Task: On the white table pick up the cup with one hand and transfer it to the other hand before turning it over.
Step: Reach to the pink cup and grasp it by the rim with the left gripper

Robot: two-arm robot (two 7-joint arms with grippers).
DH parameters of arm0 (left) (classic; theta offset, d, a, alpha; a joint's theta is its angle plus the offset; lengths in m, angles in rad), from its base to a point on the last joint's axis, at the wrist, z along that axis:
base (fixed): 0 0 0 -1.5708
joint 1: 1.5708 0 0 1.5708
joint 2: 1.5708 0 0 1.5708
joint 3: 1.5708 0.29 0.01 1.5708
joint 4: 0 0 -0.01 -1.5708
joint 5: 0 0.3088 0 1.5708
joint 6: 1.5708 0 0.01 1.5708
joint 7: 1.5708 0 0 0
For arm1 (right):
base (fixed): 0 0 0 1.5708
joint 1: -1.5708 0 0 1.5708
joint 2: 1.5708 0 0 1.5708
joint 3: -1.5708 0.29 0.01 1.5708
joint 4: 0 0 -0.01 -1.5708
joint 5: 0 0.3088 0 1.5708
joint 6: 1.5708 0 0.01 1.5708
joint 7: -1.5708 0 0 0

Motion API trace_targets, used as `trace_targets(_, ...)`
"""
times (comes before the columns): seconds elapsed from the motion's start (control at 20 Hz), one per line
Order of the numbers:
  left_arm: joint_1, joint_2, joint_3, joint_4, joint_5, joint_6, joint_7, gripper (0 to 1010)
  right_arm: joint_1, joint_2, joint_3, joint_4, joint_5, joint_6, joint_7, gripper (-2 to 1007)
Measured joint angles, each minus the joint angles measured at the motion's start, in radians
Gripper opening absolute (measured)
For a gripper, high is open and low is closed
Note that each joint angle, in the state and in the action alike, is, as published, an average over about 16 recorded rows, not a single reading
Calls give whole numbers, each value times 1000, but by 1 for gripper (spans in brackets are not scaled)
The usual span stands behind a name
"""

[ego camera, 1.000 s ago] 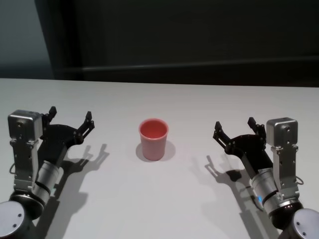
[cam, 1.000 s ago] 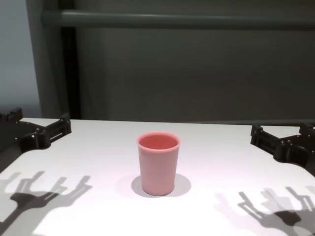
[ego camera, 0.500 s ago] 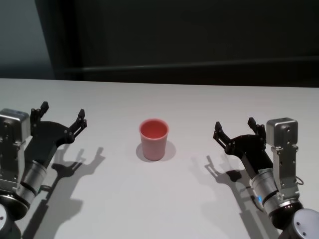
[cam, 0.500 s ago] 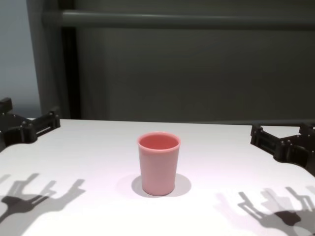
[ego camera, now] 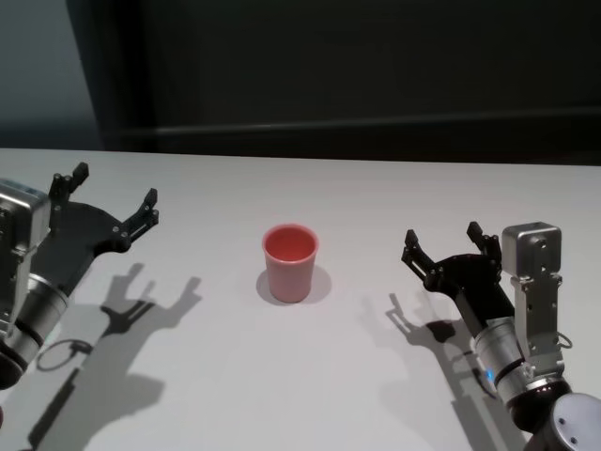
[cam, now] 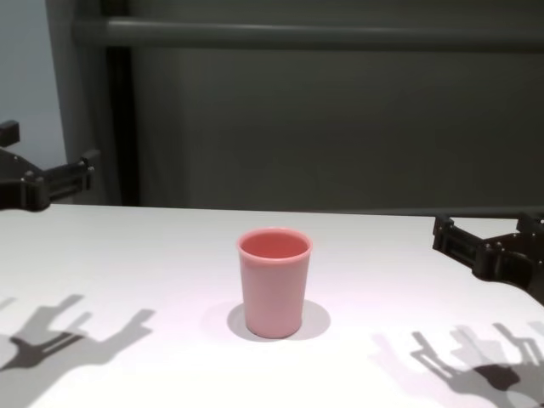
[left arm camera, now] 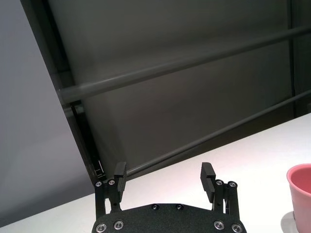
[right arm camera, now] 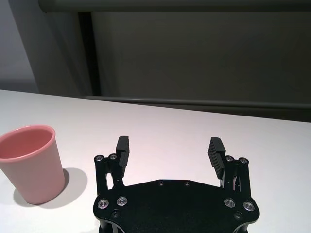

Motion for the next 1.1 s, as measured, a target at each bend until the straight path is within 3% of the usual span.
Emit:
trace_targets(0.5,-97,117,25,-18,48,10,-125,1003,0,0,0,0,0,0,0,1001)
trace_targets(1.1,-281,249,126,4,86,-18,-299,1003,0,0,0,0,0,0,0,1001)
